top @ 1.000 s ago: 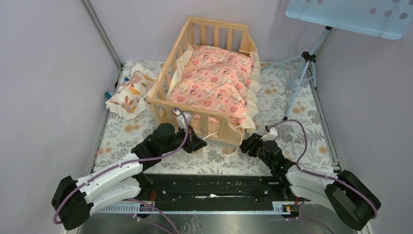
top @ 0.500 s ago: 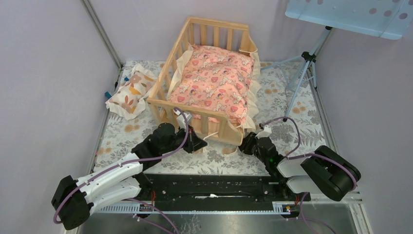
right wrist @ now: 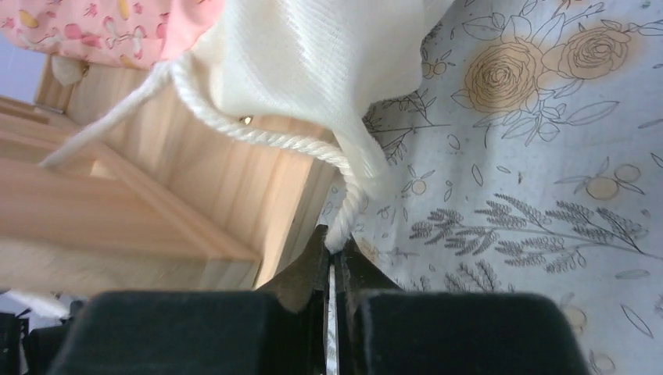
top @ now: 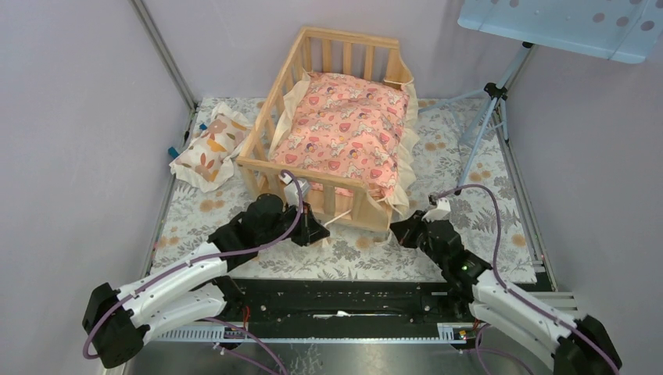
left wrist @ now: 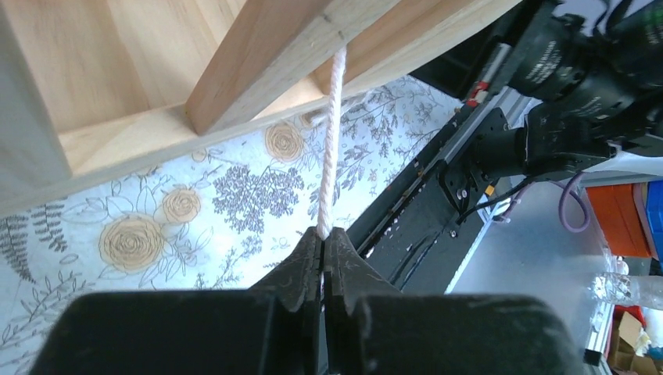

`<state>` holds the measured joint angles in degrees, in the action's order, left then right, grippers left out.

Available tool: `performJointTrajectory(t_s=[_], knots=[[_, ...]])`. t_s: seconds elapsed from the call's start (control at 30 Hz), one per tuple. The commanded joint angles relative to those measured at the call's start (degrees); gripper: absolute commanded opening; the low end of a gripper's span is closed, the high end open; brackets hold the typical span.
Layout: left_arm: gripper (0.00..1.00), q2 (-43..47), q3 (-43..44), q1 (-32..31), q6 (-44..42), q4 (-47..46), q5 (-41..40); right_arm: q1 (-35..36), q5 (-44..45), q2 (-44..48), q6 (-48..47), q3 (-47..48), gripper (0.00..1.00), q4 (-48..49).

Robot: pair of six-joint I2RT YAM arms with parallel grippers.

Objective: Set up the pet bed
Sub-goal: Tie the ropes to the bed frame.

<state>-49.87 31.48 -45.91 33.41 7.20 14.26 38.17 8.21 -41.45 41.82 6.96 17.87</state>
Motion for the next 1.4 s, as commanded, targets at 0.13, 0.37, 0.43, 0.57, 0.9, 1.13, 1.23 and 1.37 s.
performJointTrajectory(t_s=[0.13, 0.37, 0.43, 0.57, 0.9, 1.13, 1.23, 1.37], knots=[[0.0, 2.35, 4.15, 0.65, 5.63, 11.25, -3.66, -0.22, -14.14, 12.35, -4.0, 7.48, 0.0, -27.78], [0.0, 3.11, 5.96, 0.65, 7.11, 19.5, -3.65, -0.22, -25.56, 10.85, -5.99, 13.75, 0.0, -34.3], [0.0, 3.27, 5.46, 0.65, 7.76, 19.52, -2.75, -0.23, -28.4, 10.86, -6.09, 14.78, 0.0, -35.04], [0.0, 3.13, 4.76, 0.65, 8.55, 19.07, -1.93, -0.17, -34.13, 12.17, -5.0, 14.52, 0.0, -34.79], [0.0, 3.89, 1.27, -0.38, 9.58, 10.5, 1.46, -0.21, -33.98, 13.17, -1.5, 9.65, 0.0, -31.5], [0.0, 4.83, -3.33, -2.52, 10.46, -0.36, -0.88, -0.23, -25.57, 15.14, 9.73, 2.66, 0.0, -16.27], [0.0, 4.17, -3.96, -3.6, 11.5, -3.39, -1.43, -0.2, -22.79, 16.92, 13.18, 0.92, 0.04, -14.82], [0.0, 2.39, -3.73, -5.39, 12.45, -5.52, -2.61, -0.23, -20.1, 19.62, 14.61, 0.48, 0.14, -17.0]])
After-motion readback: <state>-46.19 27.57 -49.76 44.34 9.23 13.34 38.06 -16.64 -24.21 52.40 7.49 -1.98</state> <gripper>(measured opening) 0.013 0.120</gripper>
